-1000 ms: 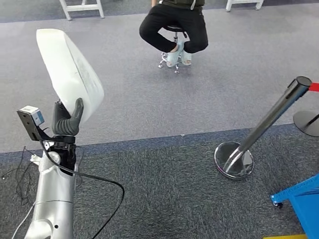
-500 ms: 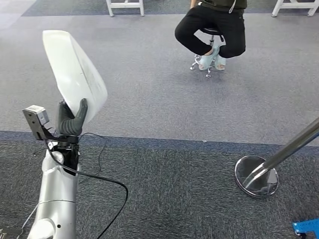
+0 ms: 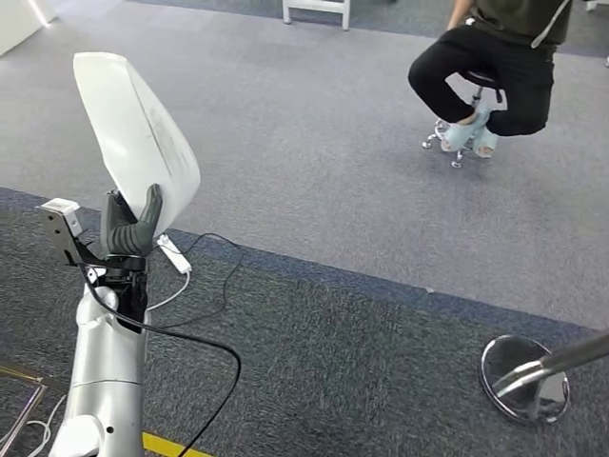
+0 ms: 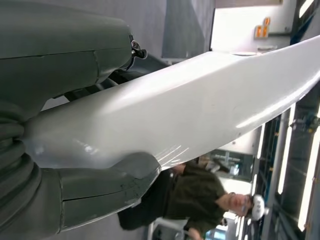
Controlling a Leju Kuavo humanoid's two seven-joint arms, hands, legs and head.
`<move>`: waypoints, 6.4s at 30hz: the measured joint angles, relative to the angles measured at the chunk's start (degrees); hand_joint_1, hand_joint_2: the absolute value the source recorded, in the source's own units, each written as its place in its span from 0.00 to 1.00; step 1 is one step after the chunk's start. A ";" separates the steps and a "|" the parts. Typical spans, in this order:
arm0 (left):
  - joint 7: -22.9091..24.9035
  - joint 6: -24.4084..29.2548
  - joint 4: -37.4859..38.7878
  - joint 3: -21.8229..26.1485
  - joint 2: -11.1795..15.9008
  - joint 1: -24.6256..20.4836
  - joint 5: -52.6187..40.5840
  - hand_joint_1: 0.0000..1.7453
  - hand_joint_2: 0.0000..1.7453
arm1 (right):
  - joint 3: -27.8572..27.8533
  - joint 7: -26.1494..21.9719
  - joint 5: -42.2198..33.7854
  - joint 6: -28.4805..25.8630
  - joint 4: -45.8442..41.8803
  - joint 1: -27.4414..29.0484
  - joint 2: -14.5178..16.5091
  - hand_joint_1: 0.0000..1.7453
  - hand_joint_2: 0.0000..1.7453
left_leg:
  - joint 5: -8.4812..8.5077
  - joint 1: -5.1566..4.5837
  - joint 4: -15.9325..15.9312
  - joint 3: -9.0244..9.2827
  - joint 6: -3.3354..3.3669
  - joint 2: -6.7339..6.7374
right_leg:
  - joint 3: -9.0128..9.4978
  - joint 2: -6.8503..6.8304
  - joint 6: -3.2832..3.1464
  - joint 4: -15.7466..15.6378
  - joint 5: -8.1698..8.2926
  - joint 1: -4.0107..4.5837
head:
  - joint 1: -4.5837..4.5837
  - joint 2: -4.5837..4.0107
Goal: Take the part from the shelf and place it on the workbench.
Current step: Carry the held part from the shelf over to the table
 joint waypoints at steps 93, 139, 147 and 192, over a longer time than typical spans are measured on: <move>1.00 1.72 6.80 -0.46 -2.27 -6.29 2.56 1.00 1.00 | -1.66 -1.33 -2.73 -1.91 0.38 -0.62 0.00 0.00 0.00 | 0.17 0.58 0.13 -0.14 0.33 -0.86 | -1.96 1.42 0.47 2.59 -0.30 -0.07 | 0.26 0.02; -3.58 0.40 5.22 -2.05 -2.58 -4.36 -1.24 1.00 1.00 | -2.51 2.29 -5.01 -1.75 0.46 -0.17 0.20 0.00 0.00 | -4.54 0.57 7.39 -2.47 -2.35 -2.27 | 1.89 4.13 -2.15 -3.58 2.06 -0.52 | 0.08 0.01; -3.49 -0.10 4.54 -2.62 -2.07 -3.44 -3.55 1.00 1.00 | -2.99 2.21 -4.57 -1.96 0.46 0.28 0.32 0.00 0.00 | 6.52 0.35 3.92 -7.82 -1.74 -1.15 | 9.13 3.95 -0.97 -4.18 -4.28 -0.59 | -0.01 -0.01; -3.14 -0.38 5.18 -6.54 -0.77 -2.01 -4.96 1.00 1.00 | -2.97 1.02 -4.45 -1.41 0.61 0.12 0.54 0.00 0.00 | -4.04 2.06 -0.47 4.84 -2.19 -2.48 | -2.37 4.71 2.77 -2.00 5.39 -1.84 | 1.40 0.02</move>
